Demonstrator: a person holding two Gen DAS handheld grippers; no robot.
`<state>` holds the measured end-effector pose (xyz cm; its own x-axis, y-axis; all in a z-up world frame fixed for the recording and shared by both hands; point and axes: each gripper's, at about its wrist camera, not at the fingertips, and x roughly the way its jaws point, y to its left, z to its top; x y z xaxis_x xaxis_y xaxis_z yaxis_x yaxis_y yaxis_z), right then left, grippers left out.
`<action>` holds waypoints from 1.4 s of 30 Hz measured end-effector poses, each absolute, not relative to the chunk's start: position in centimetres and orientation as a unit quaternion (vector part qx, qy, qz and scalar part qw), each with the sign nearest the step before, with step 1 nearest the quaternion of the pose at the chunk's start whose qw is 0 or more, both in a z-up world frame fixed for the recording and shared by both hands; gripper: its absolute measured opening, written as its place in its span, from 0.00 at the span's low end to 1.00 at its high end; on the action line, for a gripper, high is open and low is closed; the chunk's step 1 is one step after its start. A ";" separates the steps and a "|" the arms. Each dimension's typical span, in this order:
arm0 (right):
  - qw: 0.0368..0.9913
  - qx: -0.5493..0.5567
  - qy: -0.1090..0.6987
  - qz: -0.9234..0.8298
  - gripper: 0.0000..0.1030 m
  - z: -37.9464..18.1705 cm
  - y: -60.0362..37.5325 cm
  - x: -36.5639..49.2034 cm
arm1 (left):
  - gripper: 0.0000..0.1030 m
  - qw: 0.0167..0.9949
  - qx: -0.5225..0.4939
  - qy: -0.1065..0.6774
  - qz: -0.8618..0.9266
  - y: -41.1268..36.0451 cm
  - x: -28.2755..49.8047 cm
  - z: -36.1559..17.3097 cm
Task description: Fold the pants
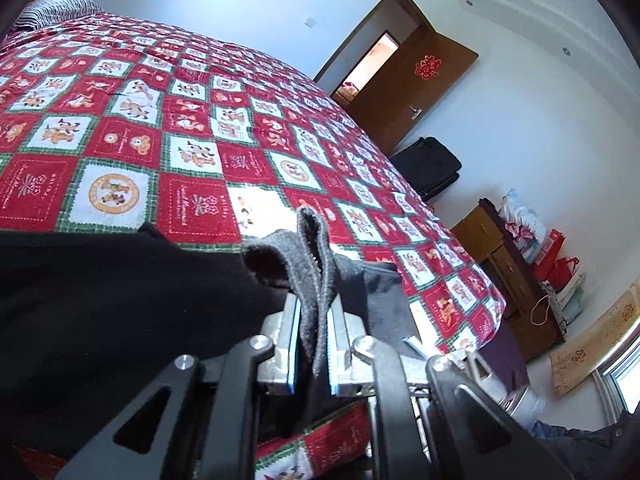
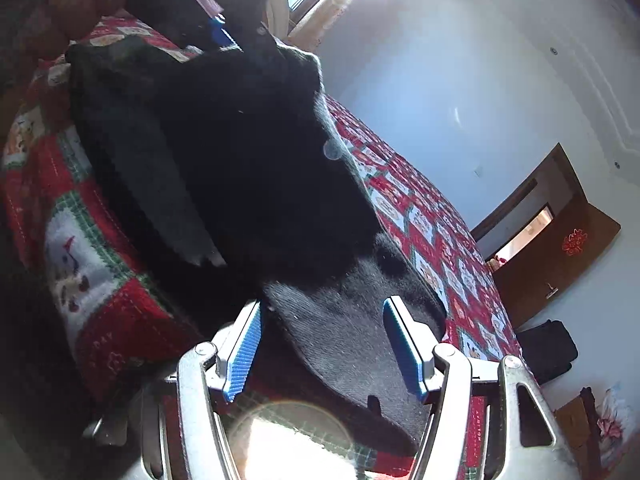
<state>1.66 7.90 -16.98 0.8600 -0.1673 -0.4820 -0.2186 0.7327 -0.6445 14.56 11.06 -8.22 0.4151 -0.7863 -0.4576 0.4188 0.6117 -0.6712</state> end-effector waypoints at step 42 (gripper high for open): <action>0.851 -0.451 0.245 -0.114 0.81 -17.6 -2.3 -0.5 | 0.17 0.842 -0.156 0.400 -0.328 7.4 15.6 -14.2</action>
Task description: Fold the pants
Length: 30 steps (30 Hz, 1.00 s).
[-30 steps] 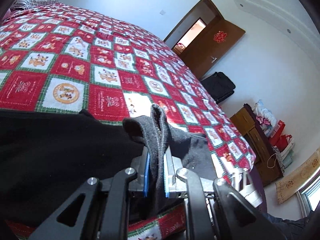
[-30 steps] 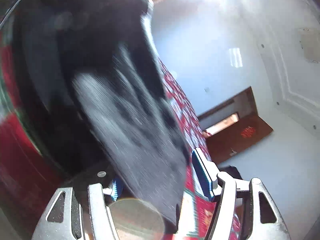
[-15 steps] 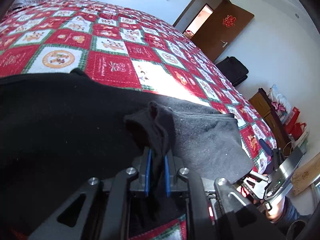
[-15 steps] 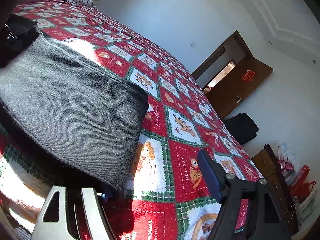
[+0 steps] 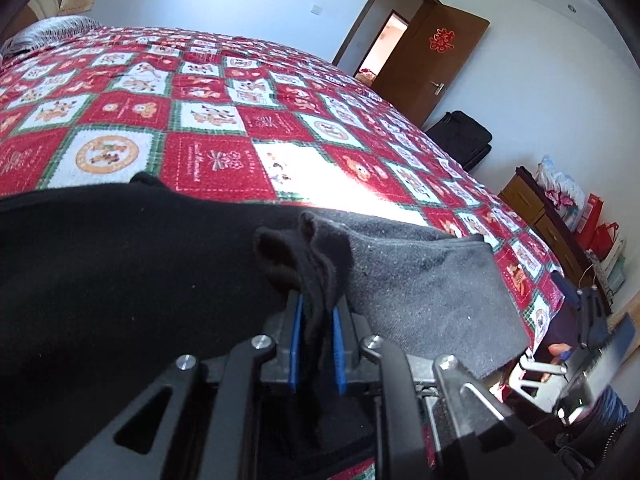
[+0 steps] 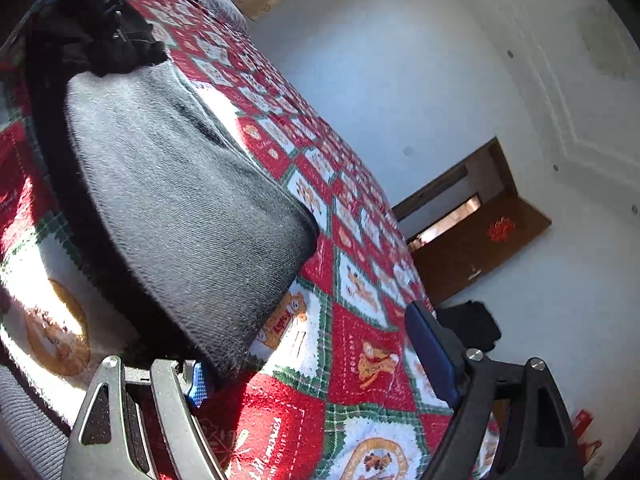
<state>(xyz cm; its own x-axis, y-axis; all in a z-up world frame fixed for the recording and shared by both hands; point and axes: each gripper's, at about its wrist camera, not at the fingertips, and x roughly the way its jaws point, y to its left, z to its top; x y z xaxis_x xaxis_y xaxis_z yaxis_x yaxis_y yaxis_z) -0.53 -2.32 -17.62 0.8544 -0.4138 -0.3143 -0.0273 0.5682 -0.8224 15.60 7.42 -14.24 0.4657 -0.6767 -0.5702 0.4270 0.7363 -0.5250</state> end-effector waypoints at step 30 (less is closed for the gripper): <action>0.929 -0.293 0.213 0.071 0.82 -13.9 3.7 2.2 | 0.49 0.906 -0.184 0.373 -0.073 33.7 13.4 -18.1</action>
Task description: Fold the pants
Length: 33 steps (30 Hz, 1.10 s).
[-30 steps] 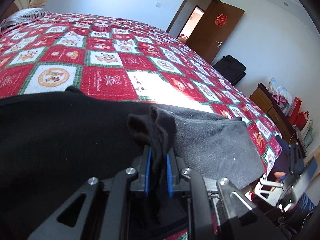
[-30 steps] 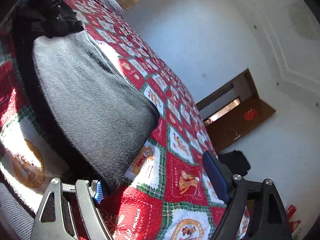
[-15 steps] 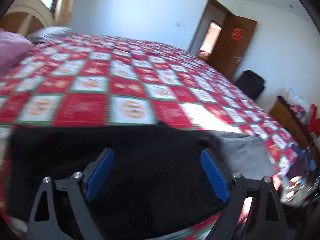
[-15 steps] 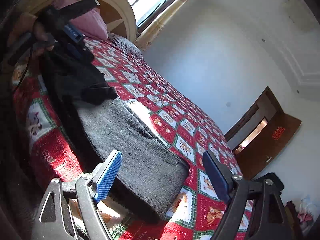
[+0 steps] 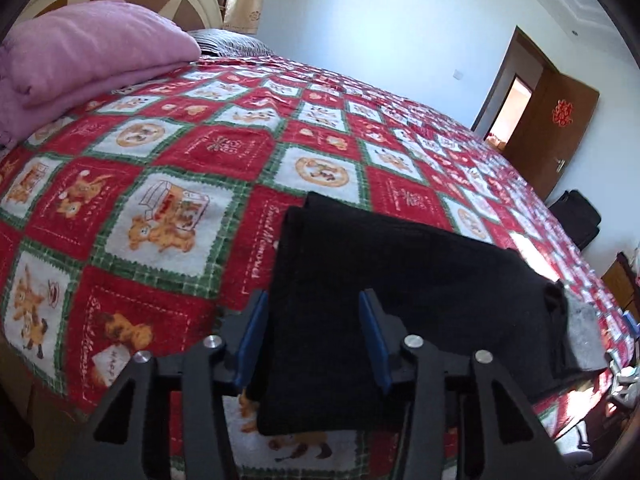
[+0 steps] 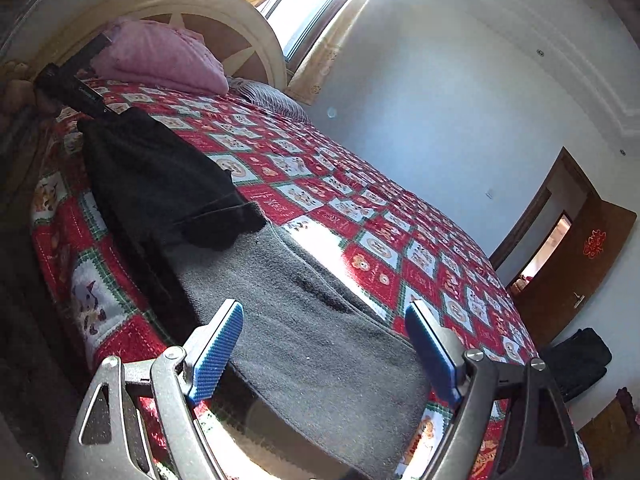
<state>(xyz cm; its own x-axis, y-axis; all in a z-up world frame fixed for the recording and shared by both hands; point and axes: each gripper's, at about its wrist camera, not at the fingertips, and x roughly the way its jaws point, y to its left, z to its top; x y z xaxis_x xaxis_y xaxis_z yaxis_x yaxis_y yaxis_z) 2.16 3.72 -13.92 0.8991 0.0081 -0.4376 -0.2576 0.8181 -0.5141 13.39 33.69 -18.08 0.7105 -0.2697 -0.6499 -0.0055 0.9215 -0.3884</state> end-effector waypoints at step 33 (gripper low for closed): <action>0.928 -0.243 0.281 -0.040 0.82 -12.8 1.0 5.1 | 0.18 0.887 -0.272 0.331 -0.171 33.4 12.6 -14.3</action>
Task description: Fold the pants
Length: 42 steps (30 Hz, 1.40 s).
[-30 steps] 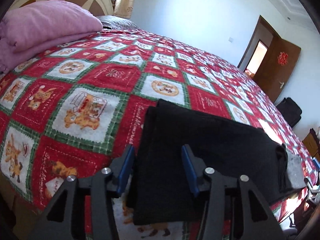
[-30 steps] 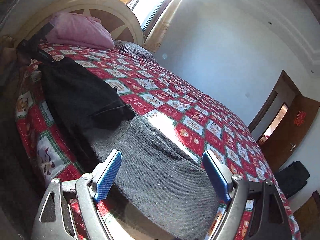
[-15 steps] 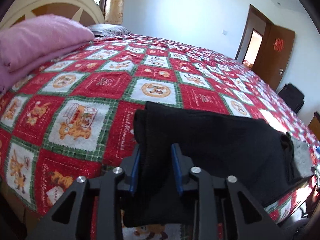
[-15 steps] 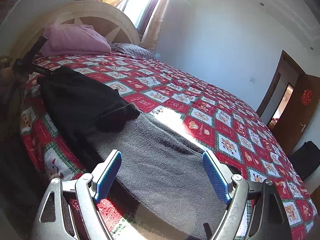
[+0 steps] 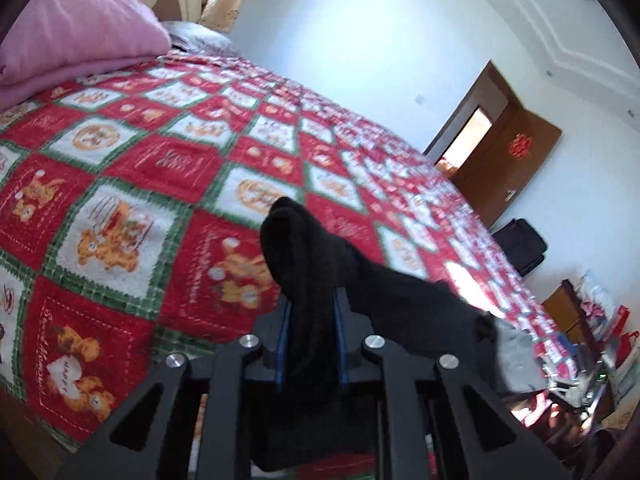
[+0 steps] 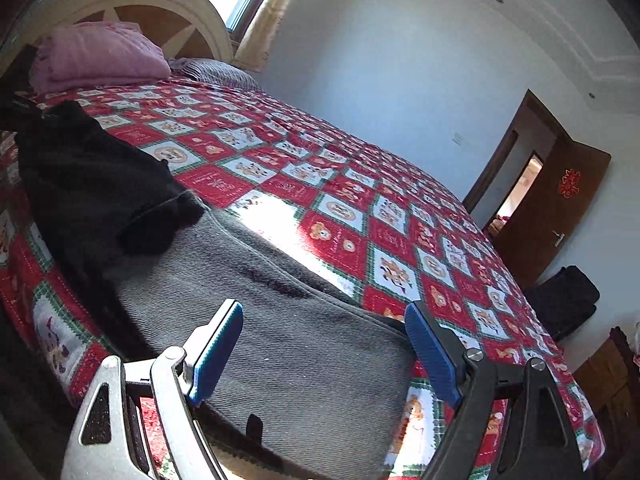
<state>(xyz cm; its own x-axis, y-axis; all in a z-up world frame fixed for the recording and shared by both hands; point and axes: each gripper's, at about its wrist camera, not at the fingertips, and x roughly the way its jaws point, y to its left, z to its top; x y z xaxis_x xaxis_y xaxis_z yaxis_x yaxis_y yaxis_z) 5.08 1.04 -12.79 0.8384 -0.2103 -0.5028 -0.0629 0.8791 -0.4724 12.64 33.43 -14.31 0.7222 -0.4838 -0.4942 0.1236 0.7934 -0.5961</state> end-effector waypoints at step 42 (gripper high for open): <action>0.908 -0.146 0.338 -0.198 0.82 -12.1 -15.9 3.6 | 0.63 0.804 -0.041 0.364 -0.468 -7.0 10.0 -4.8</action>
